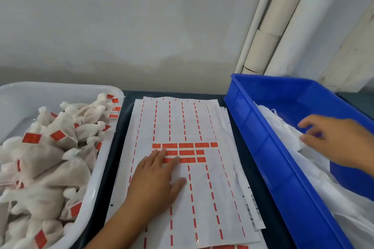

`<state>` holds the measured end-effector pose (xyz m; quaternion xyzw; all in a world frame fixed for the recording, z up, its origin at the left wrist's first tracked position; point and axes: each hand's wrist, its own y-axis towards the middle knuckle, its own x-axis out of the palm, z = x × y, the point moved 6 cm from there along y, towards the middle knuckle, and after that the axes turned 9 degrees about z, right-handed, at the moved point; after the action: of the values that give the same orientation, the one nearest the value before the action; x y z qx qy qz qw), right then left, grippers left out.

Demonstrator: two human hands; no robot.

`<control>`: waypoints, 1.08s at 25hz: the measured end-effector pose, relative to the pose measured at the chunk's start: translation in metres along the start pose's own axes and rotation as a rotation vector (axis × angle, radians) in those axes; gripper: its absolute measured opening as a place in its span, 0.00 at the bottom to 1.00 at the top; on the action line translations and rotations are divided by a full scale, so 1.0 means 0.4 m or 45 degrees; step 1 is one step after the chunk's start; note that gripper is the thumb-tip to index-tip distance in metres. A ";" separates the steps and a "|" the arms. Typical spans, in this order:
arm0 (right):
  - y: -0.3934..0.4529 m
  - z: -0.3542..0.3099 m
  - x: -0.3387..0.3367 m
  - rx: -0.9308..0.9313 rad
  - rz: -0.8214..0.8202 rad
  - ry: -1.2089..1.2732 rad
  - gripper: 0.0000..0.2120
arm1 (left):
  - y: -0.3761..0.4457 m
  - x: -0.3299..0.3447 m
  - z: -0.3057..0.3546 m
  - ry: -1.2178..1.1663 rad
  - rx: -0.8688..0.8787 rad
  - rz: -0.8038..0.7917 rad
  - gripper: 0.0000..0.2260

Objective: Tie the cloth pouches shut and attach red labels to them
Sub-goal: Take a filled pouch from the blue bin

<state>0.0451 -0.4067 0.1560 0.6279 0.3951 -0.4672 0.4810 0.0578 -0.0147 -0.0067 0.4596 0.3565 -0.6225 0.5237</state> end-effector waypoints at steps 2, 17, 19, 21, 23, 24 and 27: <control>0.001 -0.031 0.065 0.045 -0.343 -0.173 0.16 | -0.002 -0.004 -0.009 0.021 0.008 0.056 0.37; 0.042 -0.012 0.044 0.187 0.022 -0.194 0.13 | 0.043 -0.021 -0.018 0.062 0.015 0.212 0.32; 0.048 -0.012 -0.009 0.135 0.220 -0.271 0.15 | 0.047 -0.005 -0.027 0.019 0.035 0.122 0.32; 0.050 -0.040 -0.078 0.032 0.438 -0.260 0.17 | 0.057 0.000 -0.038 0.001 0.054 0.073 0.31; 0.038 -0.116 -0.166 -0.079 0.637 -0.118 0.14 | 0.065 -0.001 -0.044 -0.036 0.074 0.076 0.31; 0.027 -0.175 -0.211 -0.160 0.729 -0.024 0.11 | 0.067 -0.001 -0.044 -0.048 0.081 0.073 0.31; -0.018 -0.398 -0.278 -0.282 0.776 0.391 0.04 | 0.069 -0.006 -0.045 -0.063 0.077 0.089 0.30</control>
<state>0.0432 -0.2554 0.2777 0.7238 0.3055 -0.1568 0.5985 0.0885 -0.0028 -0.0091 0.4717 0.3083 -0.6254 0.5397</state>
